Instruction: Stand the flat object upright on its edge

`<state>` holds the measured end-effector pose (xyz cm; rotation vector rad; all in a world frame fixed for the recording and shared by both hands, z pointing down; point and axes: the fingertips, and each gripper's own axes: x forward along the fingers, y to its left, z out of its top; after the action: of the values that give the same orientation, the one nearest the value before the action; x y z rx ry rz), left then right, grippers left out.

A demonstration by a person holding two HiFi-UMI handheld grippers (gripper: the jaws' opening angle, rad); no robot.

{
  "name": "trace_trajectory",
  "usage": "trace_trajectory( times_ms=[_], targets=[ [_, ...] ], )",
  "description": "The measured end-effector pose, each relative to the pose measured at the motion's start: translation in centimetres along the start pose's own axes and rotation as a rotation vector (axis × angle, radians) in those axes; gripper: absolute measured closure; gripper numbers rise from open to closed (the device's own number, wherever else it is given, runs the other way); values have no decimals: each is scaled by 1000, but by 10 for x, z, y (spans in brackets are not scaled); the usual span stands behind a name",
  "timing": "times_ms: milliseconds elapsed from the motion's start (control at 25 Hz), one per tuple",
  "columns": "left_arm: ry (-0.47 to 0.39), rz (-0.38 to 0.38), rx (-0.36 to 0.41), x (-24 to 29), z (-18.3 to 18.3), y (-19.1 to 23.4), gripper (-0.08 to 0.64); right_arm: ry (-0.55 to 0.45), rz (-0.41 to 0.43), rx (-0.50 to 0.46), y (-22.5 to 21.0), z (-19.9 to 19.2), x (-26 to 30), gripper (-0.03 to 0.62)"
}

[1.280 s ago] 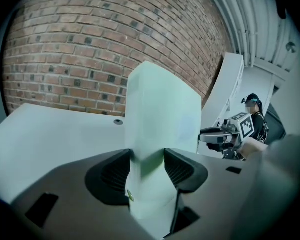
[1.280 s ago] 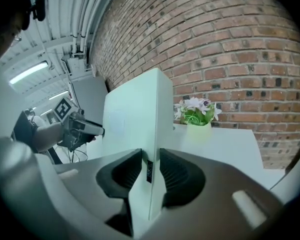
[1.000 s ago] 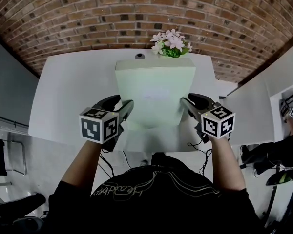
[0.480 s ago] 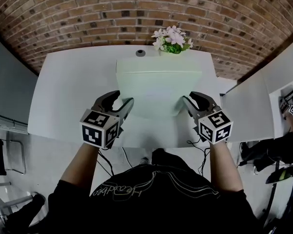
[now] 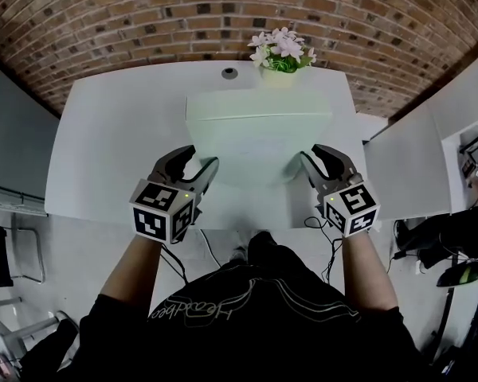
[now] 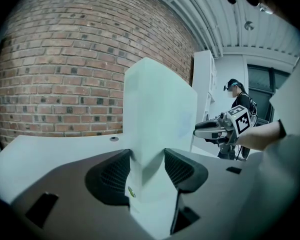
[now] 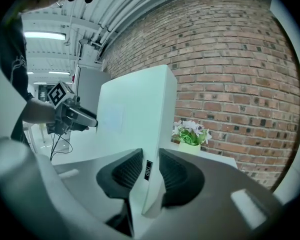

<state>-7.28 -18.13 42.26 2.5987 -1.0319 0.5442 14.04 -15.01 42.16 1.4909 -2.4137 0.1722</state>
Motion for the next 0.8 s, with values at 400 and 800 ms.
trace_trajectory(
  times_ms=[400, 800],
  targets=[
    [-38, -74, -25, -15, -11, -9, 341, -17, -16, -1, 13, -10, -11, 482],
    [-167, -212, 33, -25, 3, 0, 257, -34, -27, -24, 18, -14, -19, 488]
  ],
)
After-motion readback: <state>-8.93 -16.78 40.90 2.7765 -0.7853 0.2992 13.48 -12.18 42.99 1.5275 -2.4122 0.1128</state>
